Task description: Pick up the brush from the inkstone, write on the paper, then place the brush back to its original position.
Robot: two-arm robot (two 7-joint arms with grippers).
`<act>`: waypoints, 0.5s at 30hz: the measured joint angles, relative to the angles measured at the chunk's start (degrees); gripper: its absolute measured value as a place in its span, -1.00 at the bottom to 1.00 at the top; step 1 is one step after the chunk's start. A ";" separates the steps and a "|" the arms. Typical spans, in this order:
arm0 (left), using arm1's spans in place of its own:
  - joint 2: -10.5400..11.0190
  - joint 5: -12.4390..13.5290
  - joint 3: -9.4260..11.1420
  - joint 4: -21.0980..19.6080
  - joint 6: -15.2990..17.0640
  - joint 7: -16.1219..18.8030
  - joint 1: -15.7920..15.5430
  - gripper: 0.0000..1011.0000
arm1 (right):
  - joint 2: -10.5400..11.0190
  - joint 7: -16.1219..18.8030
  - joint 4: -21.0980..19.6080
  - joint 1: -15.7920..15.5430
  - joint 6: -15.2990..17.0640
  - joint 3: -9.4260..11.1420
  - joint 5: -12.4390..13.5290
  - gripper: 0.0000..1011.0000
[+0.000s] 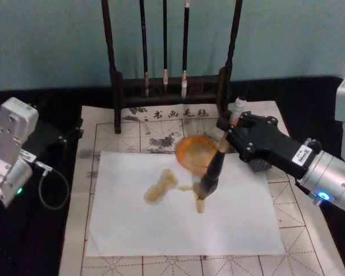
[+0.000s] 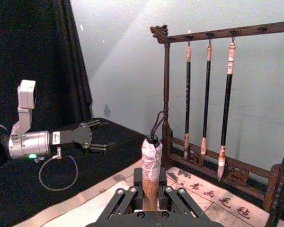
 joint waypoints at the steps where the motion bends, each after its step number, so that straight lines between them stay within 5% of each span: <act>1: 0.00 0.00 0.00 0.00 0.00 0.00 0.00 0.98 | 0.08 -0.05 -0.12 -0.15 -0.02 0.14 0.00 -0.61; 15: 0.00 0.00 0.00 0.00 0.00 0.00 0.00 0.98 | 1.07 -0.34 -1.33 -1.66 -0.16 1.43 0.00 -0.61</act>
